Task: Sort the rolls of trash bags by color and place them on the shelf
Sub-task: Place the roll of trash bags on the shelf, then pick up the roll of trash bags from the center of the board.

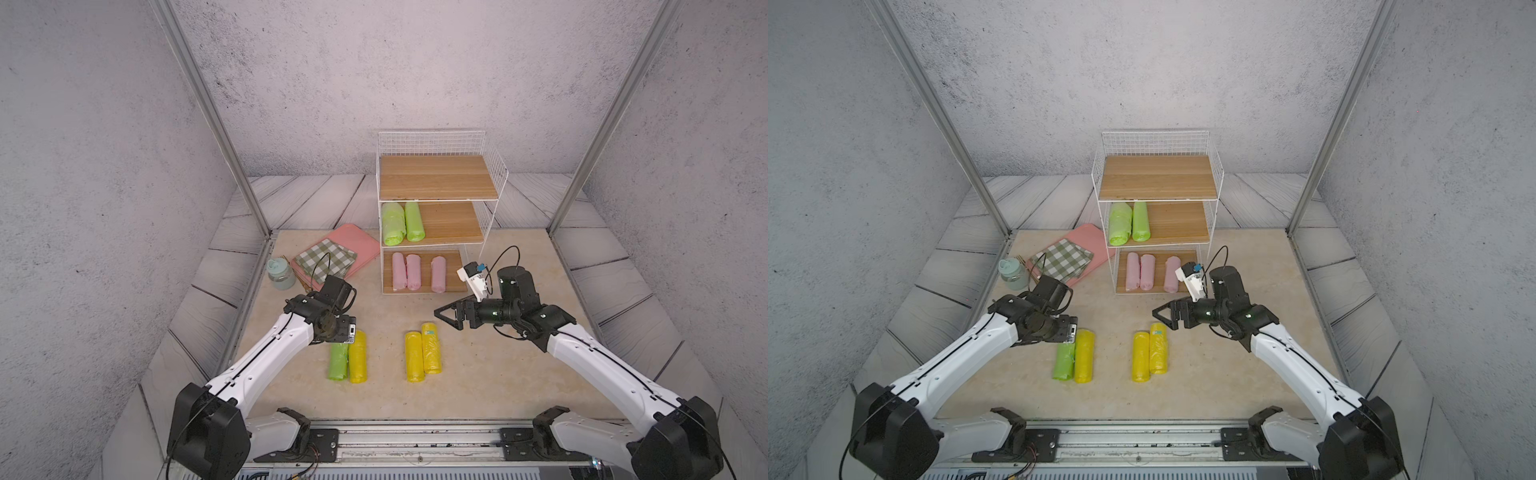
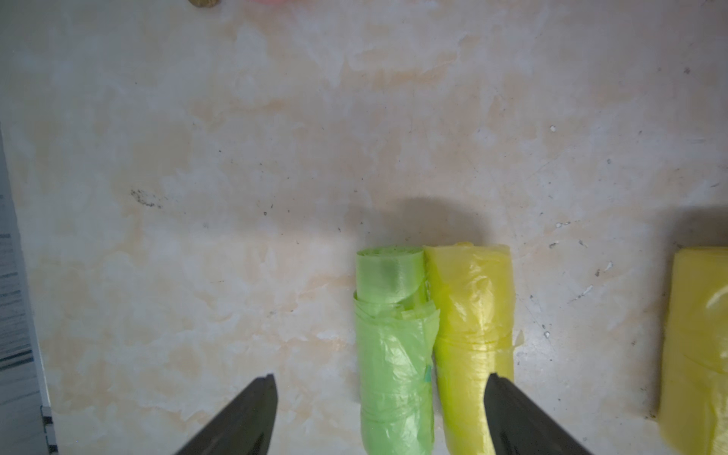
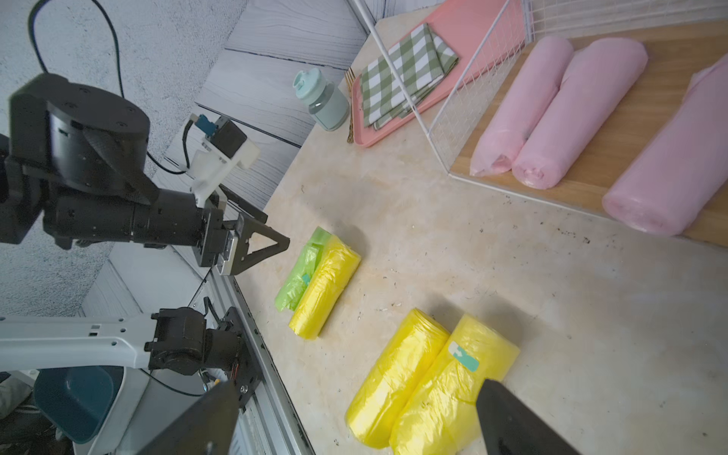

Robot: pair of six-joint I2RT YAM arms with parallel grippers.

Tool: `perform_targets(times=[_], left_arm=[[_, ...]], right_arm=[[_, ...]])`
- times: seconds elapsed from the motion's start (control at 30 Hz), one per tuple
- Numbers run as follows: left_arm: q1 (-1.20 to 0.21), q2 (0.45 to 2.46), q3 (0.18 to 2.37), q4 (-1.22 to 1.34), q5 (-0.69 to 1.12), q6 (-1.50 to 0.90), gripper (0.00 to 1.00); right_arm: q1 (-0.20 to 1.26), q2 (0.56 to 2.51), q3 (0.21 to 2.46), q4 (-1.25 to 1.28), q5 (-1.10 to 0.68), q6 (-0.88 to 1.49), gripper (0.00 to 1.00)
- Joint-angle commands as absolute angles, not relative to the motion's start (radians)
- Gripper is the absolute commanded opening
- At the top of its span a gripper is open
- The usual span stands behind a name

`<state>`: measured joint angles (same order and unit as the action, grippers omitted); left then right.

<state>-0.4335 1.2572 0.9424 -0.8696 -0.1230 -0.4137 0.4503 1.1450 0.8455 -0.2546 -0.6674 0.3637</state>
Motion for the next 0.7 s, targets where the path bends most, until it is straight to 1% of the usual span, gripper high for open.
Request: perform_targets(times=[0.0, 0.27, 0.33, 0.43, 0.67], left_arm=[[-0.406, 1.281, 0.914, -0.819, -0.105, -0.439, 0.86], [-0.384, 1.372, 0.893, -0.739, -0.054, -0.430, 0.79], [-0.382, 1.415, 0.911, -0.758, -0.056, -0.430, 0.77], [-0.380, 1.463, 0.928, -0.765, -0.061, -0.424, 0.76], [-0.375, 1.519, 0.948, -0.772, -0.068, -0.426, 0.69]], right_arm=[[0.449, 1.109, 0.816, -0.220, -0.692, 0.351, 0.99], [0.449, 1.114, 0.754, -0.199, -0.689, 0.354, 0.99], [0.448, 1.124, 0.749, -0.195, -0.689, 0.355, 0.99], [0.448, 1.133, 0.748, -0.189, -0.691, 0.356, 0.99], [0.448, 1.131, 0.736, -0.186, -0.688, 0.336, 0.99]])
